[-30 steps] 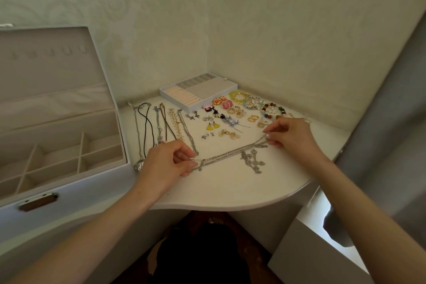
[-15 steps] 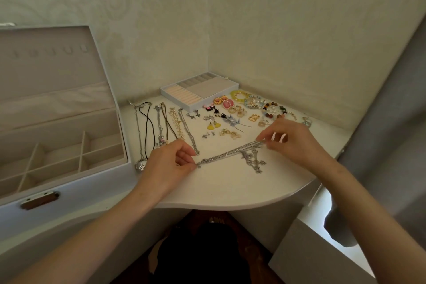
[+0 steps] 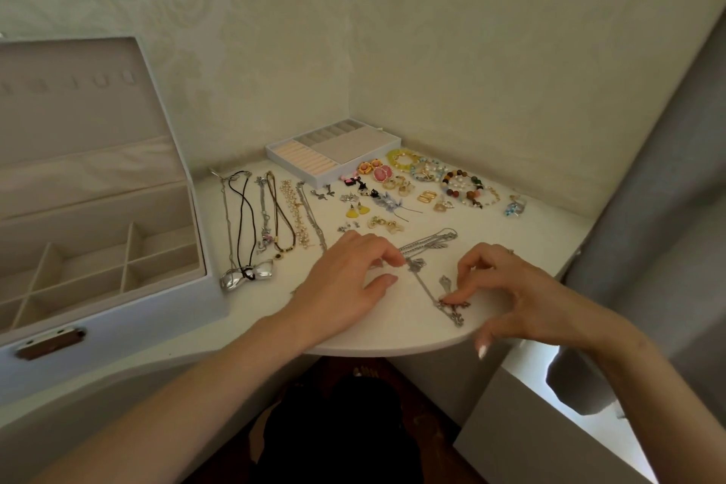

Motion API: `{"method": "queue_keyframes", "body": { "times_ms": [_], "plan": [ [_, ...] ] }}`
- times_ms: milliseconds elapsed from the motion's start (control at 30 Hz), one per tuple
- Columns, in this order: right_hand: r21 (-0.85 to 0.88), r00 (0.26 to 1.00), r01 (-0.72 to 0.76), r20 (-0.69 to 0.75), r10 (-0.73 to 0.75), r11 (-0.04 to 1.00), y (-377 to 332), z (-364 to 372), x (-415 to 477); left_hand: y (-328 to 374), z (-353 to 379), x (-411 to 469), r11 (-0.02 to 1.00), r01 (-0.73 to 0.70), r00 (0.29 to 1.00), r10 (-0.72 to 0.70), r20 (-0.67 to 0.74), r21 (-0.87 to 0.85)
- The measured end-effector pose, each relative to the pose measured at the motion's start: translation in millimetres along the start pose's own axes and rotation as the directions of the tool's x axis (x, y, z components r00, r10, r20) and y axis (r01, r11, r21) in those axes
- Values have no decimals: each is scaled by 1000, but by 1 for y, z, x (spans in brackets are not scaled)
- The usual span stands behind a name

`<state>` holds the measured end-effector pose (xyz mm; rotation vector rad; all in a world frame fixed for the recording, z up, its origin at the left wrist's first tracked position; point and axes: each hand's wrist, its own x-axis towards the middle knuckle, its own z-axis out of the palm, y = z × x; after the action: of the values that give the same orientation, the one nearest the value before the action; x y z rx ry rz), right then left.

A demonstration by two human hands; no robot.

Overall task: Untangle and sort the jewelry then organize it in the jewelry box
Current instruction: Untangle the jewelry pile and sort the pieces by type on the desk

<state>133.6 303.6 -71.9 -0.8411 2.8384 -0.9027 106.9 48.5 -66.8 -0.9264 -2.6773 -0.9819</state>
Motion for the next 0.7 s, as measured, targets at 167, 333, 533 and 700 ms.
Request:
{"method": "queue_keyframes", "body": {
  "times_ms": [167, 333, 533, 700],
  "plan": [
    [89, 998, 33, -56, -29, 996, -1, 5, -3, -1, 6, 16, 1000, -22, 998, 21, 58, 17],
    [320, 986, 88, -165, -36, 943, -8, 2, 4, 2, 5, 23, 994, 26, 999, -23, 29, -105],
    [261, 914, 32, -397, 77, 965, -25, -11, 34, 17, -11, 30, 913, 77, 974, 16, 225, -400],
    [386, 870, 46, -469, 154, 921, -42, -24, 54, 25, -17, 45, 904, 57, 997, -28, 75, -425]
  ]
}}
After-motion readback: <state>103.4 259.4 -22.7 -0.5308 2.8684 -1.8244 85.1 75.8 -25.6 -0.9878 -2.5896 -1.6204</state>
